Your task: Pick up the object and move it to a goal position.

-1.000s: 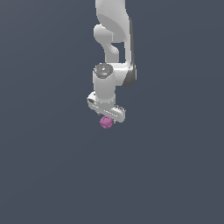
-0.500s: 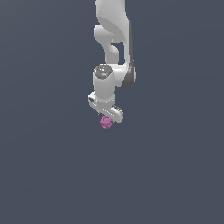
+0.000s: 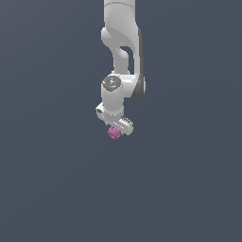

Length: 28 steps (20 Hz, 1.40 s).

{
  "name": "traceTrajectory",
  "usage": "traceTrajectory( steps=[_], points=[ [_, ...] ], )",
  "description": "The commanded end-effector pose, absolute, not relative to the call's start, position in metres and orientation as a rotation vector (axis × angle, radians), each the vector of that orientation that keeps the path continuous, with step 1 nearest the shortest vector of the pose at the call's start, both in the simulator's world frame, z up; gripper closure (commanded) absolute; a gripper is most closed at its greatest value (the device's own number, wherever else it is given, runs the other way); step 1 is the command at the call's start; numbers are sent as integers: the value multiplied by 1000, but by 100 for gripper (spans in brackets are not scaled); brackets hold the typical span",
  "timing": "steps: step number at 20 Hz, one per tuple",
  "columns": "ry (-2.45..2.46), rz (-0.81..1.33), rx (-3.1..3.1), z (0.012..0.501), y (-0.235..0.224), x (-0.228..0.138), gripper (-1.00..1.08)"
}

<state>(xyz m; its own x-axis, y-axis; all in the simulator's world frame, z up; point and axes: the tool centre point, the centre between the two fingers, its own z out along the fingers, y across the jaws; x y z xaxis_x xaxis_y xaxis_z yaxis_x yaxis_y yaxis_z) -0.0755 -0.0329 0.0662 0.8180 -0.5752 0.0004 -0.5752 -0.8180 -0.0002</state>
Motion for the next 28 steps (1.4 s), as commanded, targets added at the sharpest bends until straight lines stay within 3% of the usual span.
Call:
traceTrajectory(
  steps=[1, 8, 9, 21, 28],
  points=[
    [949, 0, -2995, 54, -33, -76, -92],
    [951, 0, -2994, 39, -33, -76, -92],
    [951, 0, -2994, 39, -33, -76, 108],
    [950, -2, -2993, 41, -31, -75, 108],
    [950, -2, -2993, 41, -5, -71, 108]
  ],
)
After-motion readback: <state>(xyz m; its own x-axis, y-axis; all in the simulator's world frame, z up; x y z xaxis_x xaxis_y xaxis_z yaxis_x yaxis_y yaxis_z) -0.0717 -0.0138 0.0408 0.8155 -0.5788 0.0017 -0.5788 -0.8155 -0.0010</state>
